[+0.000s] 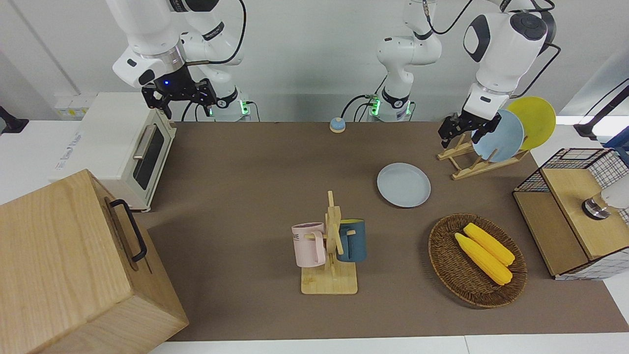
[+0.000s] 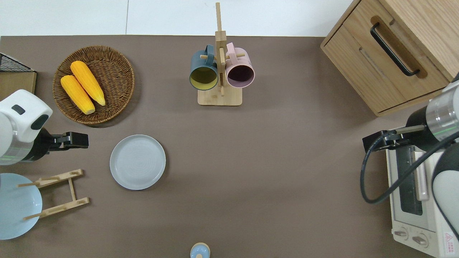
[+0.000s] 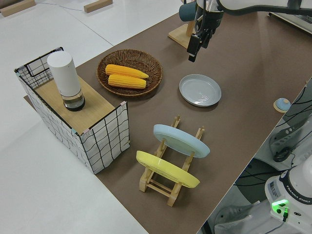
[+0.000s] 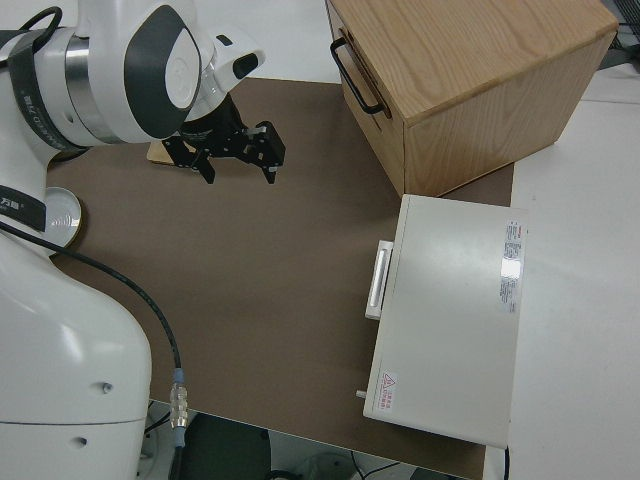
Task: Pick gray plate from low plate rack and place it on table with left arm
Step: 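Open the left gripper and withdraw it from the plate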
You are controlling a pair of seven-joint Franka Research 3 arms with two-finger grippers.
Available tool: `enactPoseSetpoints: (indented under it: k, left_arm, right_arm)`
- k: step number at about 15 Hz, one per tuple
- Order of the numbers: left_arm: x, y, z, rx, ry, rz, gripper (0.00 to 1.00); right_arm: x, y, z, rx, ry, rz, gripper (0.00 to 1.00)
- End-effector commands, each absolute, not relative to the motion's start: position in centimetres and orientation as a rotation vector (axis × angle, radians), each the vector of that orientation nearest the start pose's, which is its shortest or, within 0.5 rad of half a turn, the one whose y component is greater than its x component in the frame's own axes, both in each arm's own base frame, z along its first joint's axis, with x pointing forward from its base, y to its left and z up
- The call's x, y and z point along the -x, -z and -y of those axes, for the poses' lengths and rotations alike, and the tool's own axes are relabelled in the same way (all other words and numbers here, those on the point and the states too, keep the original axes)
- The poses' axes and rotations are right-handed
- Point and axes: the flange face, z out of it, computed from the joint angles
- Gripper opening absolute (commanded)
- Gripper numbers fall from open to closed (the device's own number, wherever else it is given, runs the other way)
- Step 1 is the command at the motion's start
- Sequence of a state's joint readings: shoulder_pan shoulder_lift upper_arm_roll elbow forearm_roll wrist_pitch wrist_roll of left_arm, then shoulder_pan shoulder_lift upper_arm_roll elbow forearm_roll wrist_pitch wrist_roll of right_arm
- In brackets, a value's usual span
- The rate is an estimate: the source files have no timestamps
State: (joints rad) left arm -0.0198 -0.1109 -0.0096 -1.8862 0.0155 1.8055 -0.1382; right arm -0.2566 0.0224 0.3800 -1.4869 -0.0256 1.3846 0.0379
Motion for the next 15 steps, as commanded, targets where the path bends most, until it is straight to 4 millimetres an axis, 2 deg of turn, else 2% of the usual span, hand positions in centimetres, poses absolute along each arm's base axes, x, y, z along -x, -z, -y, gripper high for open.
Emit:
enactPoseSetpoints:
  k: [1, 4, 7, 15]
  left_arm:
    - [-53.1, -58.6, 1.7, 3.113, 0.113, 0.167, 1.00]
    - [-53.2, -62.5, 1.2, 3.112, 0.190, 0.158, 1.00]
    - [-52.7, -64.0, 0.5, 3.119, 0.164, 0.085, 1.00]
    - [-52.8, -63.2, 1.1, 3.111, 0.138, 0.076, 1.00]
  right_arm:
    - [-53.6, -64.1, -5.9, 3.169, -0.196, 0.105, 0.983]
    - [-53.6, -64.1, -5.9, 3.169, -0.196, 0.105, 0.983]
    - [-53.6, -64.1, -5.9, 3.169, -0.196, 0.105, 0.983]
    - [-53.6, -64.1, -5.9, 3.169, -0.196, 0.105, 0.983]
